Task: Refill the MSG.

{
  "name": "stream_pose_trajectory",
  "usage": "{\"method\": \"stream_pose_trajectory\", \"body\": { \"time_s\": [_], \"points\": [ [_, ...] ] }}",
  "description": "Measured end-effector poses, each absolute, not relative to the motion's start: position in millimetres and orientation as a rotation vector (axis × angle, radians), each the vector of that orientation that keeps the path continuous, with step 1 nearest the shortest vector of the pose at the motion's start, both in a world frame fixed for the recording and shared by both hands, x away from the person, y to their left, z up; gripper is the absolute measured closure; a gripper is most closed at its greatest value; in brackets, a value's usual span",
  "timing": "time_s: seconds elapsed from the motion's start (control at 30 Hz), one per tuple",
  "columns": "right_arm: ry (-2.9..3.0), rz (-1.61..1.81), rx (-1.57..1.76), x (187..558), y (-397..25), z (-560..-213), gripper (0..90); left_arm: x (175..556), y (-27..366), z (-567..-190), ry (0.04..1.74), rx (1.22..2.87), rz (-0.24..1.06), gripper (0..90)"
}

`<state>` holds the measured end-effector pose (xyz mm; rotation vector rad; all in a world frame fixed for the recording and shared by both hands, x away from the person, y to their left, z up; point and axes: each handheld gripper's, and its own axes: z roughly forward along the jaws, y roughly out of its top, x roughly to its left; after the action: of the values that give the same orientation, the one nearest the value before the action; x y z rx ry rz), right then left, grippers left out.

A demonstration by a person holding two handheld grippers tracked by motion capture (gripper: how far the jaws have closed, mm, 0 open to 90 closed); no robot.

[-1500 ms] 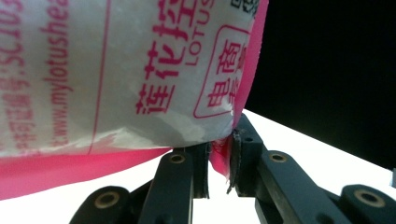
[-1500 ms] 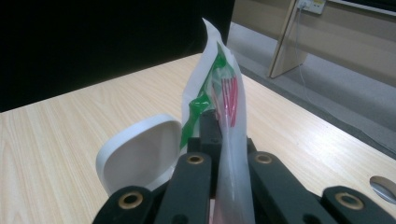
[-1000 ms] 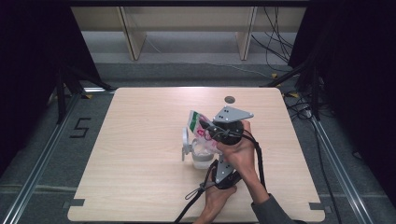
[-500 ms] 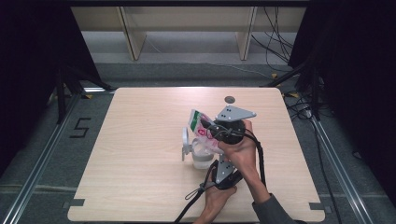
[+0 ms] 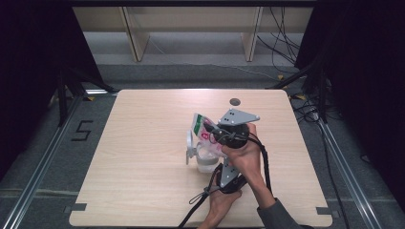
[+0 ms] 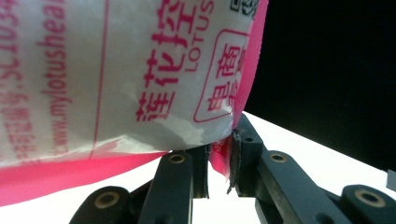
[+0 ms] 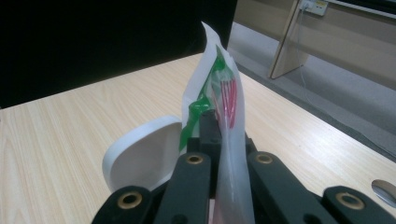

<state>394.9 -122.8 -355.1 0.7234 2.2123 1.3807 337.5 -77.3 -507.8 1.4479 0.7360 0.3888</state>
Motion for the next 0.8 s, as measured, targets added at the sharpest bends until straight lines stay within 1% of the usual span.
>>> {"method": "stream_pose_trajectory", "body": {
  "time_s": [0.03,0.13,0.2,0.33,0.37,0.4,0.43,0.5,0.73,0.77,0.8],
  "points": [
    [2.214,1.395,0.716,395.1,-121.1,-355.7,89.9,337.9,-77.8,-507.4,0.710,1.450,0.356,79.1],
    [2.203,1.389,0.728,393.9,-120.6,-355.3,89.8,337.8,-78.1,-507.3,0.710,1.444,0.350,79.1],
    [2.203,1.385,0.723,393.4,-120.4,-354.9,89.7,337.7,-76.8,-507.5,0.734,1.445,0.387,79.1],
    [2.197,1.390,0.728,394.1,-120.6,-355.4,89.7,337.8,-76.5,-507.5,0.734,1.449,0.389,79.2],
    [2.209,1.391,0.718,394.5,-121.4,-354.8,89.7,339.0,-70.6,-507.6,0.707,1.533,0.429,79.2],
    [2.210,1.389,0.718,394.3,-121.6,-354.6,89.8,339.0,-69.4,-507.6,0.706,1.545,0.438,79.2],
    [2.212,1.384,0.721,394.3,-121.8,-354.5,89.7,339.7,-69.8,-507.4,0.688,1.550,0.413,79.2],
    [2.210,1.387,0.724,393.6,-121.4,-354.2,89.7,339.4,-69.3,-507.4,0.709,1.541,0.436,79.2],
    [2.197,1.385,0.722,393.9,-120.9,-354.9,89.7,339.8,-69.1,-508.0,0.707,1.545,0.434,79.1],
    [2.198,1.378,0.720,393.7,-120.6,-355.1,89.7,338.1,-76.6,-508.1,0.736,1.449,0.384,79.2],
    [2.200,1.373,0.717,394.1,-120.5,-355.2,89.6,338.2,-76.4,-507.8,0.737,1.448,0.381,79.1]
  ]
}}
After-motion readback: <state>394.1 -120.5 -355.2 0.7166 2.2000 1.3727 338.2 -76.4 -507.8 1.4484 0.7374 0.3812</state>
